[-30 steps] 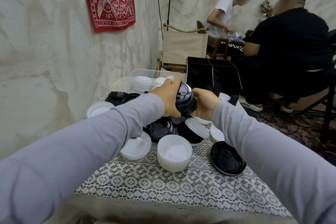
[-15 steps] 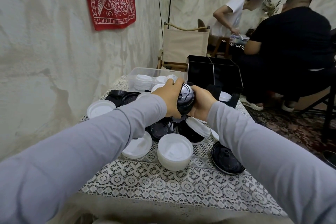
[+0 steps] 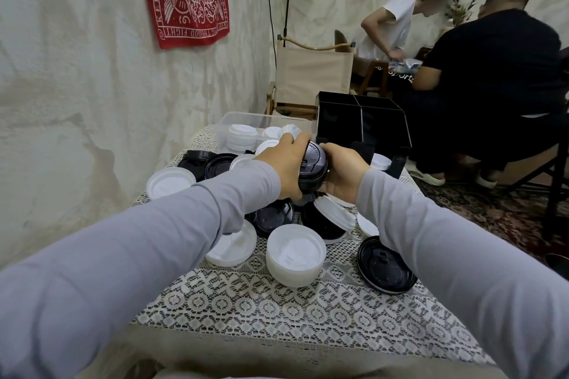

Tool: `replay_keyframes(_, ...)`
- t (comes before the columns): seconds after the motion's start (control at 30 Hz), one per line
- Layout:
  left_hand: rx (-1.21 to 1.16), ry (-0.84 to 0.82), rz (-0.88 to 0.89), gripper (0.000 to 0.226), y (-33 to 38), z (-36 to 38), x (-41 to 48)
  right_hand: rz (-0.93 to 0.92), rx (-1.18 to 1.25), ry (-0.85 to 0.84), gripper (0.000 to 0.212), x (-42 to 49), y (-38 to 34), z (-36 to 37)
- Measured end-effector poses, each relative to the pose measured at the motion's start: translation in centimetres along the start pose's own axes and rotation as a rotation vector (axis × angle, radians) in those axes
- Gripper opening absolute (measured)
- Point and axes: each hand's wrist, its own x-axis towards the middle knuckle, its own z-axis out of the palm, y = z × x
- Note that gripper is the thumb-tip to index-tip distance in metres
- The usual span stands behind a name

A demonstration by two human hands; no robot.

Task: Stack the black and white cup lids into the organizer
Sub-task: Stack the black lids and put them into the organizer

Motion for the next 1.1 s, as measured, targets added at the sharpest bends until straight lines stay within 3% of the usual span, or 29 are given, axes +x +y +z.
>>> replay_keyframes(0.13, -0.05, -0.028, -0.032, 0.094, -0.7, 0.0, 0.5, -0.201, -0.336, 0.004, 0.024, -0.7, -0.1, 0.0)
replay_keyframes(0.27, -0.05, -0.063, -0.07, 0.097, -1.1, -0.3, 0.8, -0.451, -0.802, -0.017, 0.059, -1.0, 0.1, -1.0)
replay_keyframes(0.4, -0.064, -0.091, -0.052, 0.103, -1.2, -0.2, 1.4, -0.64, -1.234, -0.159, 0.099, -1.4, -0.2, -2.3)
replay_keyframes(0.5, -0.111, -0.101, -0.04, 0.099, -0.8, -0.5, 2.0, -0.742, -1.617, -0.05, 0.112, -1.5, 0.1, -2.6)
replay_keyframes(0.67, -0.115, -0.09, -0.006, 0.098, 0.3, -0.7, 3.2, -0.706, -1.458, -0.025, 0.111, -1.4, -0.3, -2.8)
replay_keyframes(0.87, -0.147, -0.099, 0.001, 0.089, 1.2, -0.6, 5.2, -0.623, -1.453, 0.036, 0.105, -0.6, -1.3, -3.0)
replay_keyframes(0.97, -0.18, -0.114, -0.012, 0.085, 1.6, -0.8, 6.4, -0.591, -1.517, 0.07, 0.108, 0.5, -2.2, -3.4)
replay_keyframes(1.1, -0.141, -0.105, -0.026, 0.096, 1.6, -0.9, 7.9, -0.513, -1.696, 0.081, 0.119, 2.1, -4.1, -4.9)
